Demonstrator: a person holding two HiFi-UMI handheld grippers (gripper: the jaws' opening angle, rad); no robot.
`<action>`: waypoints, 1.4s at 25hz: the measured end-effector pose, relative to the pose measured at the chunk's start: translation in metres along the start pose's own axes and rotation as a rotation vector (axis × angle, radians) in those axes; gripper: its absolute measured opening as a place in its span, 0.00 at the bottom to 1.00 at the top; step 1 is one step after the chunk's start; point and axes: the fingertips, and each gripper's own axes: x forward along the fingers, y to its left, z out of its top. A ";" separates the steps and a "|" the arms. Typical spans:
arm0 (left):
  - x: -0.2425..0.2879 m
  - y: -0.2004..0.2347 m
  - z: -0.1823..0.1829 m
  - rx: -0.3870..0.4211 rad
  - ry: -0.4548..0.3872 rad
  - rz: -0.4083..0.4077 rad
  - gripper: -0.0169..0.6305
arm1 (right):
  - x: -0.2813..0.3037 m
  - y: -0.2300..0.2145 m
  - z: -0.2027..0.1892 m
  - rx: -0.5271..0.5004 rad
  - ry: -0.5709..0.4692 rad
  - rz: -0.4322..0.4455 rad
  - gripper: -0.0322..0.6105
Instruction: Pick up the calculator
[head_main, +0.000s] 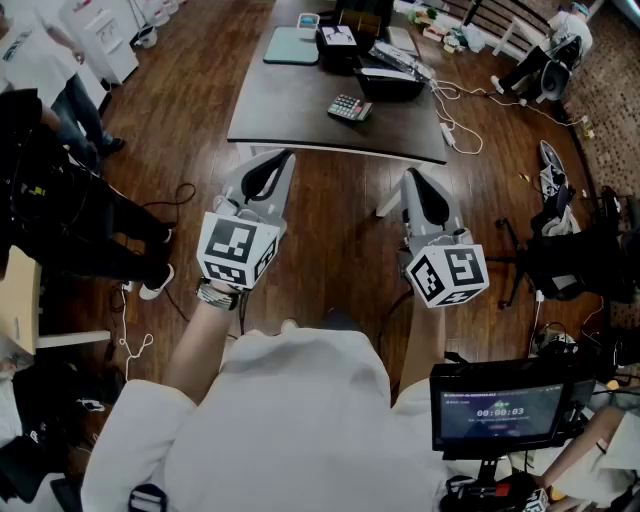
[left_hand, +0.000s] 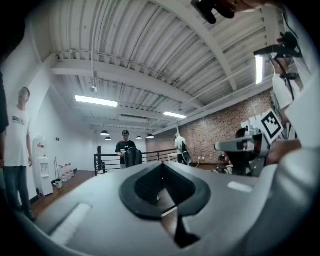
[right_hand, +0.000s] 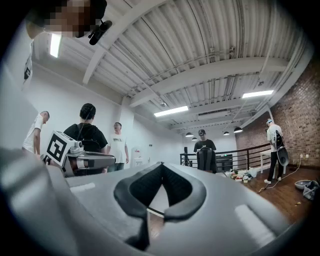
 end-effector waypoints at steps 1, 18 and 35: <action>0.001 0.001 0.000 0.002 0.002 -0.002 0.04 | 0.002 -0.001 0.000 0.003 0.001 0.000 0.05; 0.120 0.045 -0.022 0.005 0.004 0.017 0.04 | 0.105 -0.090 -0.006 -0.026 -0.029 0.038 0.05; 0.275 0.089 -0.038 -0.017 0.059 0.056 0.04 | 0.225 -0.206 -0.036 -0.042 0.044 0.048 0.05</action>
